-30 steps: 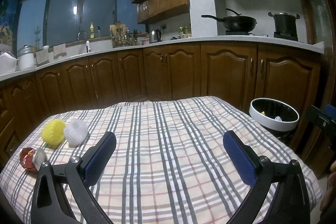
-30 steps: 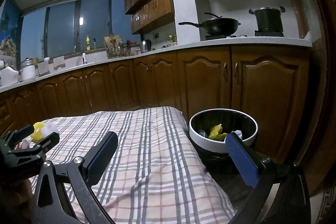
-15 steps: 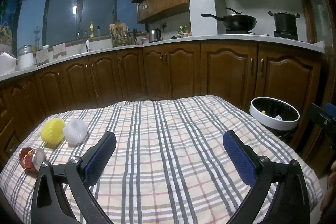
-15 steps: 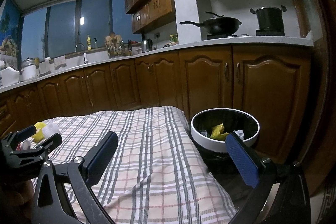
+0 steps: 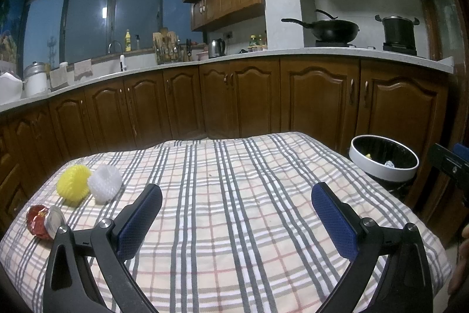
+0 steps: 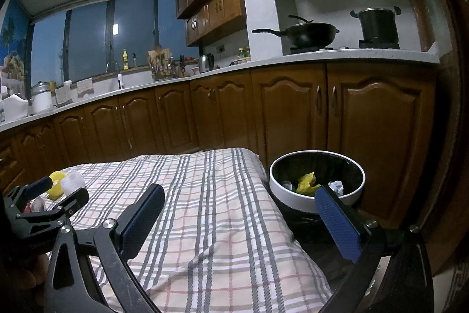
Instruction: Collect trash
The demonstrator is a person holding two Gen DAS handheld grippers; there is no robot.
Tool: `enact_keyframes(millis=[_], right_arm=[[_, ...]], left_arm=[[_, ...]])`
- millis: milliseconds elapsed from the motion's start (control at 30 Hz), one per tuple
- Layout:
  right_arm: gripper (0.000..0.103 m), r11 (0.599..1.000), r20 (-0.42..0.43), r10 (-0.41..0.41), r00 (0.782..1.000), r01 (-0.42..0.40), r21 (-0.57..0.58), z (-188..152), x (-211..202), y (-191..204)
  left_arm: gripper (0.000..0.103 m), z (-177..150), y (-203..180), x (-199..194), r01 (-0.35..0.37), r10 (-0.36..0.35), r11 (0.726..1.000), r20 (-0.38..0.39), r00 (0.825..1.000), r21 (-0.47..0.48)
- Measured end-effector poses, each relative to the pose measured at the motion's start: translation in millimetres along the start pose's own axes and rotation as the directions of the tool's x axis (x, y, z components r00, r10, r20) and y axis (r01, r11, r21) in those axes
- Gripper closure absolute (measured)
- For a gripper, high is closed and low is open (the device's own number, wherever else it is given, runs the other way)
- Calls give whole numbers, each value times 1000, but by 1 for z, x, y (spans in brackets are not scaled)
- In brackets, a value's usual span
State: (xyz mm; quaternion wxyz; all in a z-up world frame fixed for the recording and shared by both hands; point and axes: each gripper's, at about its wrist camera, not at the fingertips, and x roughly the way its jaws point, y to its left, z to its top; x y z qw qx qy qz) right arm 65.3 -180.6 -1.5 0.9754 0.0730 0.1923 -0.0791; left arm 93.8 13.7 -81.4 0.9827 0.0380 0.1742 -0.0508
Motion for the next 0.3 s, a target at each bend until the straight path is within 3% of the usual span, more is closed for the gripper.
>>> enact_keyframes(millis=[300], right_arm=[[0,1000,-40,15,999,-14,14,-5,14,7]], left_arm=[[1,3,7,11,14,-14,1000,-35,999,-11]])
